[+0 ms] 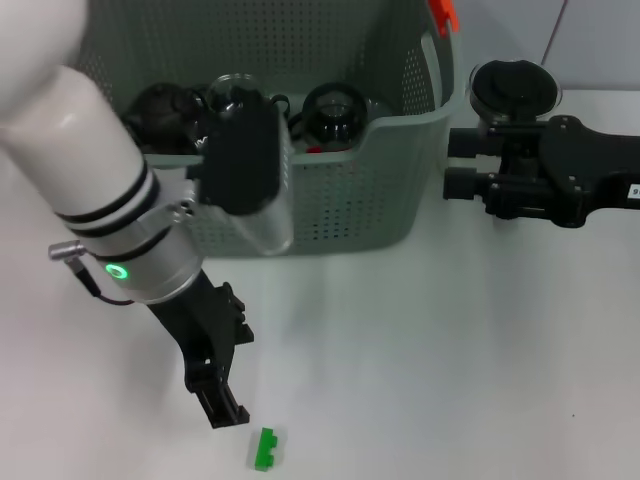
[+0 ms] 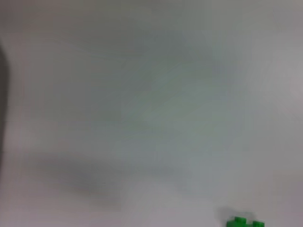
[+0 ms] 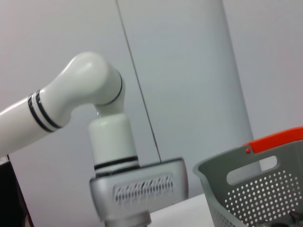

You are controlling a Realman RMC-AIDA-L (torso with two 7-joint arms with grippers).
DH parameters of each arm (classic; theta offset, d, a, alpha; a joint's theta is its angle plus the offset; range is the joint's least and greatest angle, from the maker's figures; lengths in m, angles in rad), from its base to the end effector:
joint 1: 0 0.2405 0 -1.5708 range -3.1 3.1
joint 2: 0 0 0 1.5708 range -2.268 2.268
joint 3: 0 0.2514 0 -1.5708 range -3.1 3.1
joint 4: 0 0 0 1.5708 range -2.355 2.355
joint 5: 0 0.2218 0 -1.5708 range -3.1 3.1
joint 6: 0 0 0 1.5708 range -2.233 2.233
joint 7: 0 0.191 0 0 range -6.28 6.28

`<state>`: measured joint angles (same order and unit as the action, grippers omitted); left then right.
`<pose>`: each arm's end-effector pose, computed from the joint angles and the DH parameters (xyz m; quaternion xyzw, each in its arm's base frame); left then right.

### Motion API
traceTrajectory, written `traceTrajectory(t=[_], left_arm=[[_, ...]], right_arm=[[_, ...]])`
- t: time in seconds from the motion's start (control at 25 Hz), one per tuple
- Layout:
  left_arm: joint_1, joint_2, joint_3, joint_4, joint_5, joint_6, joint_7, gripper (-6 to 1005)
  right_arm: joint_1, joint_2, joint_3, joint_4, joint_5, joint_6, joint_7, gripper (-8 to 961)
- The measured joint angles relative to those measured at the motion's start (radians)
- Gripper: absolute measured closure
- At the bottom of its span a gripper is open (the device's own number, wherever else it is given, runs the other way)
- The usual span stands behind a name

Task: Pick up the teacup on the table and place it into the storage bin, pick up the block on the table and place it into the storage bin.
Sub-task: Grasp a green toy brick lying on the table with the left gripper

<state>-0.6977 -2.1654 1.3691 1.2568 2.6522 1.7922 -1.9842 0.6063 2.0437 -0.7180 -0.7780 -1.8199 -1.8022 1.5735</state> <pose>-0.1807 0.3281 -0.0702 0.9652 0.0653 -0.2519 0.0256 0.1699 0.3568 0.0099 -0.9285 0.1627 0.3314 0.0394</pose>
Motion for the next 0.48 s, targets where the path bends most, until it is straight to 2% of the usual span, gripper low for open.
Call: traceTrajectory(t=[0.04,0.16,0.48], left_arm=[[-0.011,-0.001,0.041,-0.014,0.018,-0.013,0.035,42],[-0.015,-0.003,0.080,-0.016,0.034,-0.018,0.079,43],[0.005,-0.008,0.120,-0.007,0.033,-0.011,0.153,48]], right_arm=[[0.001,0.000,0.004,0.008,0.001,0.000,-0.001,342],[0.001,0.000,0.010,0.029,0.001,0.000,0.001,361],[-0.004,0.000,0.056,0.080,0.001,0.010,-0.004,361]])
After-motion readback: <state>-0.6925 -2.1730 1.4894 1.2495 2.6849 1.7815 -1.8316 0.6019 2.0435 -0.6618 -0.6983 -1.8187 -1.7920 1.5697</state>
